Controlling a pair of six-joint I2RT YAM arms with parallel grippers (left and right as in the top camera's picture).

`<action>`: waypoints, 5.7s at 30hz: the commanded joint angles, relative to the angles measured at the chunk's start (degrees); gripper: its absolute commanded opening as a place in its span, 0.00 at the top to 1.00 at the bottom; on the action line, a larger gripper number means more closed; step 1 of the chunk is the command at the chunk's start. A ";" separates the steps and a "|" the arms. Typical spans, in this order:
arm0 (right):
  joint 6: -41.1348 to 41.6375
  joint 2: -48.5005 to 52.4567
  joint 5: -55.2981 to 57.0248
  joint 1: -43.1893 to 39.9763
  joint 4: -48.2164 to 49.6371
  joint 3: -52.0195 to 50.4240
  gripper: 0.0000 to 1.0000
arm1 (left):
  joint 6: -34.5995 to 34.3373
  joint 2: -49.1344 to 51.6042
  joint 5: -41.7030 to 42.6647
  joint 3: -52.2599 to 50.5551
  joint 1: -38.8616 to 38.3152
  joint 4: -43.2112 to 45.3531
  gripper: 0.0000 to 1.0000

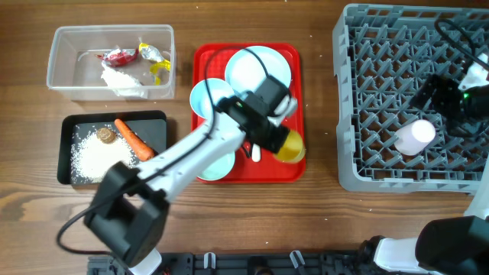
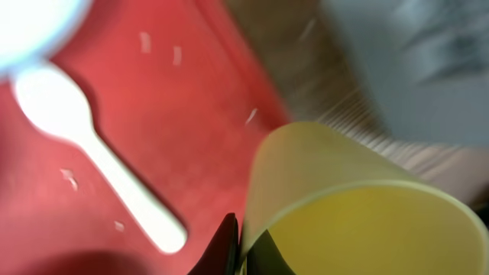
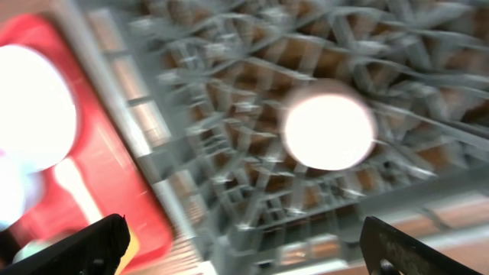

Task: Sort waste into correct bins and load items into the dishwasher rack
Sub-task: 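Grasp the yellow cup on the red tray with left gripper and lift, then hand the yellow cup from left gripper to right gripper, then place the yellow cup in the dish rack with right gripper, then reach right gripper to the light-blue plate on the red tray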

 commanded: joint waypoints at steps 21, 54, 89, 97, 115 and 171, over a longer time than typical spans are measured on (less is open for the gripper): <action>-37.55 0.13 -67.67 27.10 11.23 -1.05 0.01 | -1.64 -8.15 69.53 3.96 23.10 18.60 0.96; -29.88 0.24 -69.64 31.58 23.37 -4.81 0.24 | -9.11 -8.15 69.48 3.93 26.25 27.26 0.96; -28.68 0.24 -68.48 30.25 23.37 -4.81 0.60 | -8.59 -8.04 46.45 3.93 26.27 14.67 0.51; -21.27 0.22 -56.43 27.96 23.89 -4.79 0.60 | -8.61 -7.87 21.59 3.93 26.25 3.61 0.43; -0.22 0.22 -16.63 12.15 10.12 4.39 0.61 | -8.63 -7.54 9.01 3.72 25.49 -0.63 0.41; 7.21 20.55 8.00 -16.26 0.37 12.15 0.02 | -8.61 -7.43 -4.74 -9.38 20.15 5.66 0.34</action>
